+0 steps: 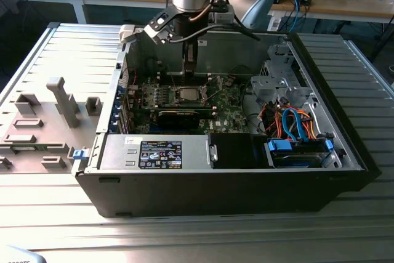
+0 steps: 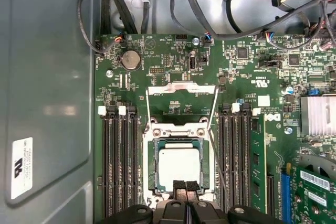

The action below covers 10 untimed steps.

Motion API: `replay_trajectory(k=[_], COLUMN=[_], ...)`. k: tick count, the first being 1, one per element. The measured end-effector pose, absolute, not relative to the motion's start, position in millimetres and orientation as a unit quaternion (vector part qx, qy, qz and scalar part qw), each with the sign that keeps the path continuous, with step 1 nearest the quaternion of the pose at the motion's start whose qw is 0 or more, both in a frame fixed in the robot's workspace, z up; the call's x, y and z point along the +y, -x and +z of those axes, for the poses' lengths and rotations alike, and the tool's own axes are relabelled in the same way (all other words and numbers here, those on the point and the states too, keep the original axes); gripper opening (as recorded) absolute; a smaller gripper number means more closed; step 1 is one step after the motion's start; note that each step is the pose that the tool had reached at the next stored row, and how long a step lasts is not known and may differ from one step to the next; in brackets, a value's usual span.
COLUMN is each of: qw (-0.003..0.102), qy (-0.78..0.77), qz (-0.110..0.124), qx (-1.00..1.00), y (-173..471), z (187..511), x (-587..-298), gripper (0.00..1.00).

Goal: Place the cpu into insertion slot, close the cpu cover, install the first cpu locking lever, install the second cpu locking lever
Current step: 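Place the cpu into insertion slot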

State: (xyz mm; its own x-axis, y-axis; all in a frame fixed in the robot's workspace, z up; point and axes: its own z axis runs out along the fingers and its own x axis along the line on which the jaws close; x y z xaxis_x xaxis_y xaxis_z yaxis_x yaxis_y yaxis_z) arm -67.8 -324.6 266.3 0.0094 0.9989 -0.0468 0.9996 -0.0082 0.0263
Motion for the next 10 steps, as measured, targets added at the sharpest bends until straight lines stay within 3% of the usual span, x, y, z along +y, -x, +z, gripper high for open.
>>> replay_trajectory(k=[10], qw=[0.026], qy=[-0.710], qz=[-0.007], qx=[0.704], y=[68], z=[286], x=[-325], gripper=[0.11])
